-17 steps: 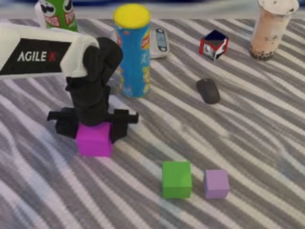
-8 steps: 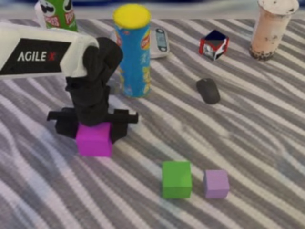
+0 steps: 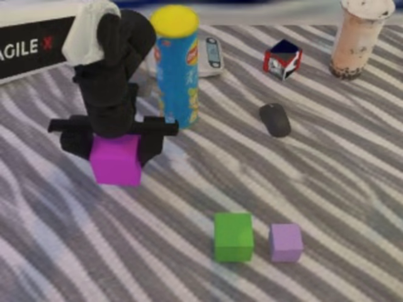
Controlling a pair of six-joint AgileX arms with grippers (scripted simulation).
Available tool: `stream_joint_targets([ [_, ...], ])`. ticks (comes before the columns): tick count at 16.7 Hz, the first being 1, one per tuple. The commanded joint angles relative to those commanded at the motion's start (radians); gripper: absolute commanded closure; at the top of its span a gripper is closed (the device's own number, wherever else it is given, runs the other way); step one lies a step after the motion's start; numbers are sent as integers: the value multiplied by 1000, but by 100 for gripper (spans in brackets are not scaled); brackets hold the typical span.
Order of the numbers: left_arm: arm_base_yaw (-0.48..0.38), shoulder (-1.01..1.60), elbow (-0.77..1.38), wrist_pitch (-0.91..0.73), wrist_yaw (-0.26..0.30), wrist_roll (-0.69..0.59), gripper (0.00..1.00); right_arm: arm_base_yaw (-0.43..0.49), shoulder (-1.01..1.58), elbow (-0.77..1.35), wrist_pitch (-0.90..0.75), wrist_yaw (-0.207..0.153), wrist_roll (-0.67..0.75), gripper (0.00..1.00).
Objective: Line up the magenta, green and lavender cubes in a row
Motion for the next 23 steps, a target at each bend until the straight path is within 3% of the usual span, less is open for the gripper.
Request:
stream_joint_targets([
  [7,-17,-22,0,-18,0,-15,100,0,0,0,0,0,0,0],
  [16,-260,-240,-216,-21,-6,-332,100,0,0,0,0,0,0,0],
  [23,-265,-232,-249,21,-3,-333,100,0,0,0,0,0,0,0],
])
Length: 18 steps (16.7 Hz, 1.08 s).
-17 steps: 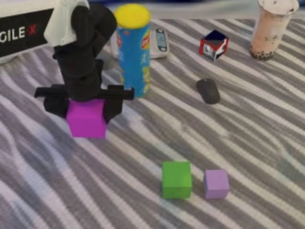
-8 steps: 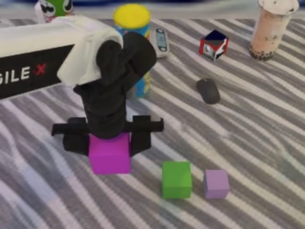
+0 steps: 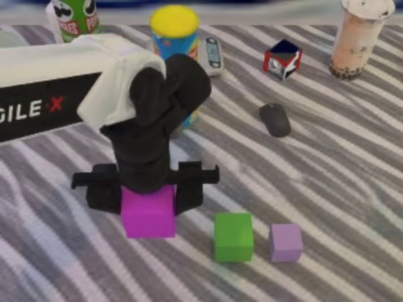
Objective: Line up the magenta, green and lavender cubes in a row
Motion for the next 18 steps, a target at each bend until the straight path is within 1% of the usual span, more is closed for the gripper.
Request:
stream_joint_targets([
  [6,-2,69,-141,216,-2,-3,100,0,0,0,0,0,0,0],
  [11,-2,76,-153,230,-2,-4,100,0,0,0,0,0,0,0],
  [18,-2,76,-153,230,-2,-4,47,0,0,0,0,0,0,0],
])
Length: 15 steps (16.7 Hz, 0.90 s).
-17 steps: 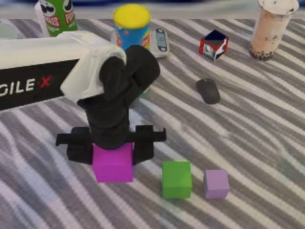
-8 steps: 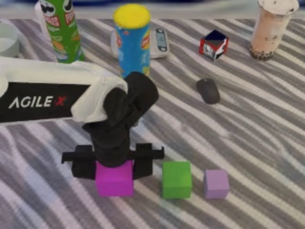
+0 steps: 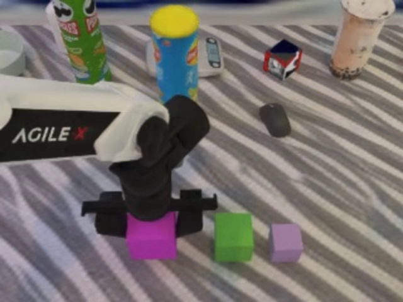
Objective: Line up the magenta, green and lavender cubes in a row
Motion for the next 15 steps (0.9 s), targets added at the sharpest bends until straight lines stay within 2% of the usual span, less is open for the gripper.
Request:
stream_joint_targets([
  [6,0,0,0,0,0,0,2,0,0,0,0,0,0,0],
  [15,1,-1,0,0,0,0,0,0,0,0,0,0,0,0],
])
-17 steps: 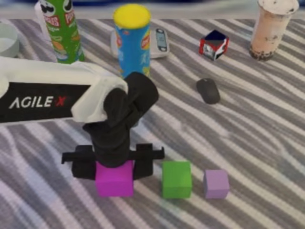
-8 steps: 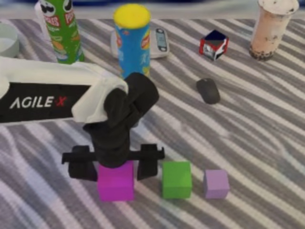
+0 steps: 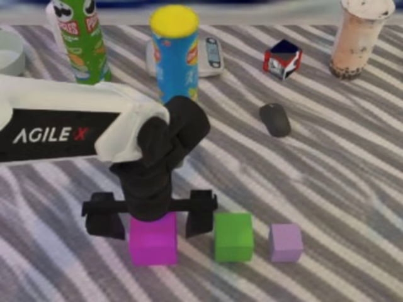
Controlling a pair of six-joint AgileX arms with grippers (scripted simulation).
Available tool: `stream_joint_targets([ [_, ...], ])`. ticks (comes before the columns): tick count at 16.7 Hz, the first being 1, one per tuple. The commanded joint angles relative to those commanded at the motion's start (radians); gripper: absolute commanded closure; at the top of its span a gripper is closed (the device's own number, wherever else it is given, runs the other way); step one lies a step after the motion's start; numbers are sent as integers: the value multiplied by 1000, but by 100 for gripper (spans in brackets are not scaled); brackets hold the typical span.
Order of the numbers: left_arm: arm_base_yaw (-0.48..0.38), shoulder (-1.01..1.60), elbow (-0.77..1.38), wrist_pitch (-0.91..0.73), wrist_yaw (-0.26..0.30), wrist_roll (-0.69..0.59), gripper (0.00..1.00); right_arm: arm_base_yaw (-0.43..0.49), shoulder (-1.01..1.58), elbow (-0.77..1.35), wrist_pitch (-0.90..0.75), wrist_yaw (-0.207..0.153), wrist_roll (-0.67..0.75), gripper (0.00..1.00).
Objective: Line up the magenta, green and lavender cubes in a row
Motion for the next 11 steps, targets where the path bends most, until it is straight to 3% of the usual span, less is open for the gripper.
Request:
stream_joint_targets([
  [11,17,-99,170,-269,0,-5,0,0,0,0,0,0,0,0],
])
